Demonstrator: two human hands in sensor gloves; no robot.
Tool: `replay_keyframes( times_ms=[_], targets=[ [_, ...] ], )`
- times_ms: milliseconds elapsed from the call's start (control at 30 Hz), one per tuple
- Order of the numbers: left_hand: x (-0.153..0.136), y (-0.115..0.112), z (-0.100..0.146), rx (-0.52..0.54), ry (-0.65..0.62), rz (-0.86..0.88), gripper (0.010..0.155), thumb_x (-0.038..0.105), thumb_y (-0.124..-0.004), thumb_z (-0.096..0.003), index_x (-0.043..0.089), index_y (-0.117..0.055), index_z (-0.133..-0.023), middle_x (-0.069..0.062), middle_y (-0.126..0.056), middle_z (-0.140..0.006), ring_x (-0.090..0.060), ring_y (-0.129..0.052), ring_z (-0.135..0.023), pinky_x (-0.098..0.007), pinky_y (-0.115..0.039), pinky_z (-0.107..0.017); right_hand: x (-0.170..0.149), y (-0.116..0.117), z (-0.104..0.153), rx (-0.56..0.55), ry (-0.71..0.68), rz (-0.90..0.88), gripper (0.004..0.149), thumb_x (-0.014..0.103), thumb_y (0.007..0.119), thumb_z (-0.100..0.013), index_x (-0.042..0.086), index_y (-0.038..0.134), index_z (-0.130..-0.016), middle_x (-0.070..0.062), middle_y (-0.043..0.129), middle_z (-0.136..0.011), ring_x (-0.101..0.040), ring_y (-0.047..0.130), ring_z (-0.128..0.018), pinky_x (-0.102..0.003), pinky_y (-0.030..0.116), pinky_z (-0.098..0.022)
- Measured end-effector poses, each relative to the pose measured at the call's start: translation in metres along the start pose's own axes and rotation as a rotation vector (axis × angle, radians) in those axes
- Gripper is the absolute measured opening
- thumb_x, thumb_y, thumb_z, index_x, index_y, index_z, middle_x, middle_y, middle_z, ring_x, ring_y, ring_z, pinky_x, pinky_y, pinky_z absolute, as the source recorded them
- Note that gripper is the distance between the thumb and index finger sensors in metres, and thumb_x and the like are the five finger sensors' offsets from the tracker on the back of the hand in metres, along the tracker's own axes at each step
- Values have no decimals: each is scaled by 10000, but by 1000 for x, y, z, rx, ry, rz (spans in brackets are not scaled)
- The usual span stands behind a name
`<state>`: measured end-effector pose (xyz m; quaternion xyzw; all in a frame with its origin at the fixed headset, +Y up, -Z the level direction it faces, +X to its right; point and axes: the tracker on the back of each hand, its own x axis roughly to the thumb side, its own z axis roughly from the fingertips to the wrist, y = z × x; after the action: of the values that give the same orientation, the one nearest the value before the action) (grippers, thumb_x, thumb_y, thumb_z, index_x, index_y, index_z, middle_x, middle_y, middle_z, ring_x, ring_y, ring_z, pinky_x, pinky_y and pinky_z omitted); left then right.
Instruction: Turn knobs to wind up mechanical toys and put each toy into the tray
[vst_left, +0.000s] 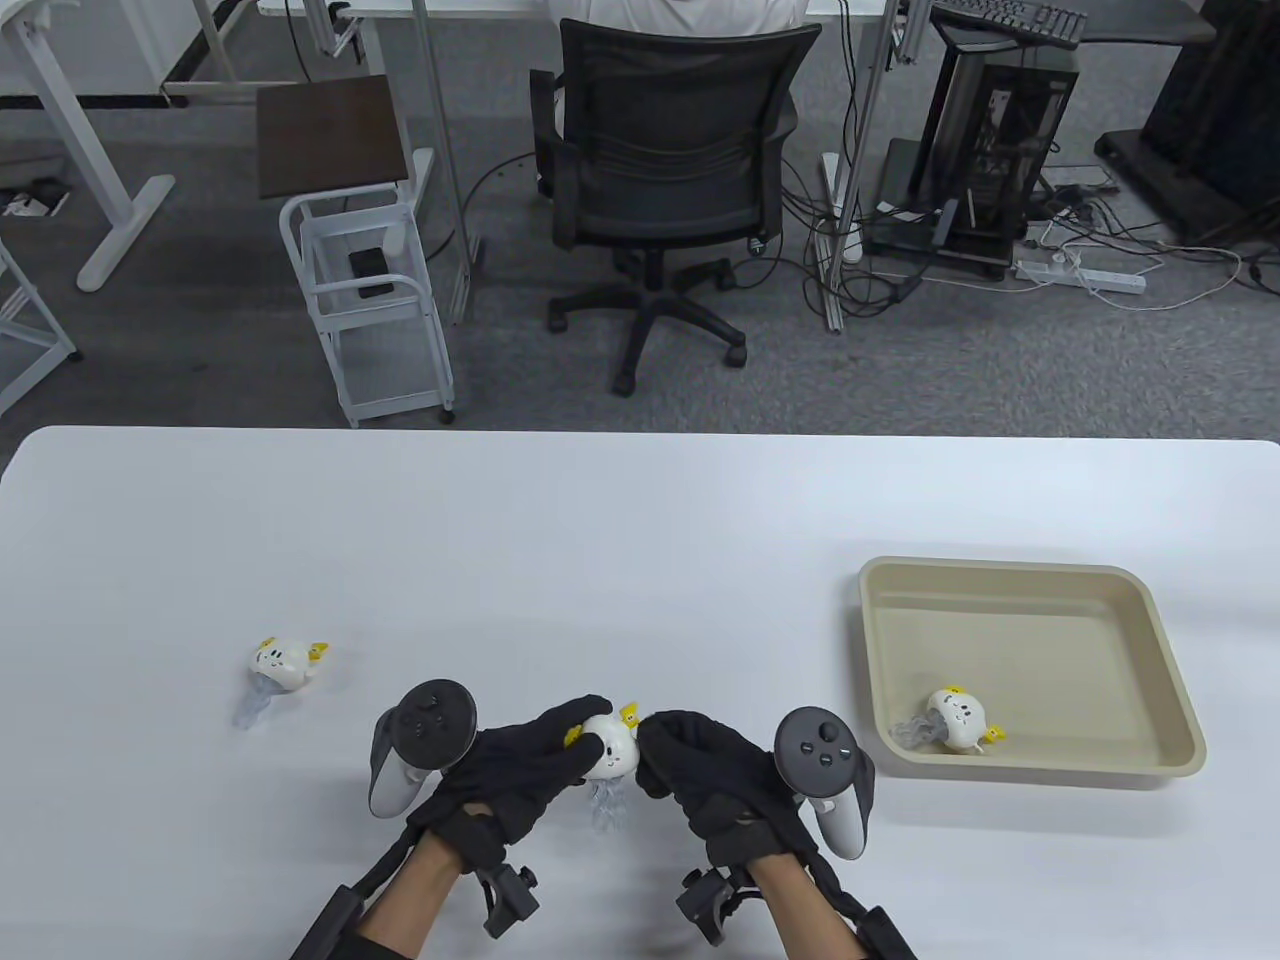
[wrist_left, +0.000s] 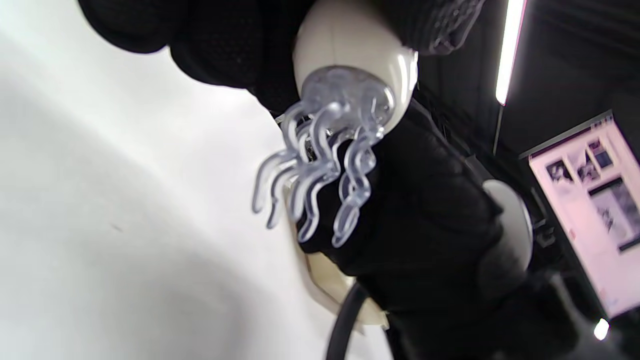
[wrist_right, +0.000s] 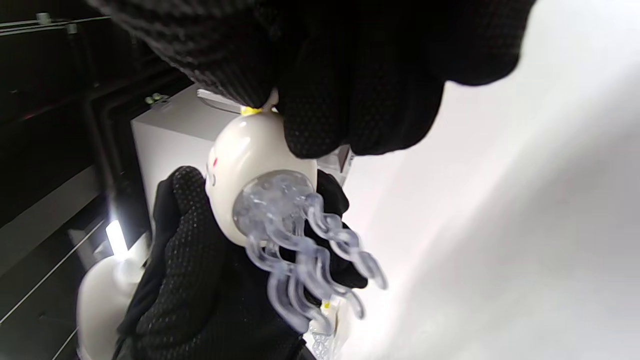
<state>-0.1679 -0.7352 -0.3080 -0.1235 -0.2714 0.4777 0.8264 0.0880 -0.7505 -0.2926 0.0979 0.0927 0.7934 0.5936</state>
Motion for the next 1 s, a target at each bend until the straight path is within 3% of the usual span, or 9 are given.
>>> replay_keyframes(
  times_ms=[100,200,500,667,833,900,1000],
  targets=[
    [7,-1,1,8,-32,-119,702,487,-691,-560,6,-654,-1071,-170,-893,-871,-386,-889,-669,-563,-764,-545,-3,2,-1,4,78,-32,378,338,749,-668,-13,858,-756,-113,955,-565,-266,976,-377,-362,849,-326],
    [8,0,1,17,-31,-126,703,497,-685,-561,11,-661,-1069,-158,-899,-868,-375,-896,-666,-555,-771,-542,-3,2,-2,9,97,-54,376,335,745,-670,-14,862,-747,-113,955,-557,-269,976,-368,-366,848,-319],
    [-17,2,1,20,120,220,736,538,-629,-579,-45,-694,-1024,-128,-944,-801,-329,-941,-590,-518,-812,-489,7,4,3,21,-108,103,456,374,732,-687,45,695,-1000,-164,834,-897,-372,882,-740,-446,775,-604],
    [-25,4,0,-26,151,396,747,546,-620,-583,-73,-728,-987,-123,-972,-757,-315,-961,-548,-510,-827,-461,15,3,5,29,-207,180,438,350,736,-687,98,669,-1038,-151,799,-952,-369,852,-792,-453,751,-646],
    [-28,2,0,-96,167,497,756,552,-604,-588,-90,-751,-960,-115,-988,-722,-306,-971,-518,-504,-835,-444,23,0,9,20,-306,298,386,380,752,-678,161,731,-995,-90,842,-921,-338,864,-793,-454,750,-662],
    [-25,1,0,-92,157,455,751,547,-609,-588,-87,-745,-966,-117,-985,-729,-309,-969,-524,-506,-831,-448,22,0,9,4,-284,284,356,384,743,-682,152,773,-950,-82,874,-870,-337,887,-755,-449,765,-638],
    [-12,3,0,-29,86,237,729,529,-645,-575,-54,-721,-1006,-137,-964,-777,-337,-948,-573,-527,-811,-480,12,-1,7,-24,-164,145,350,382,758,-675,106,832,-877,-96,929,-763,-328,940,-644,-433,807,-557]
  ],
)
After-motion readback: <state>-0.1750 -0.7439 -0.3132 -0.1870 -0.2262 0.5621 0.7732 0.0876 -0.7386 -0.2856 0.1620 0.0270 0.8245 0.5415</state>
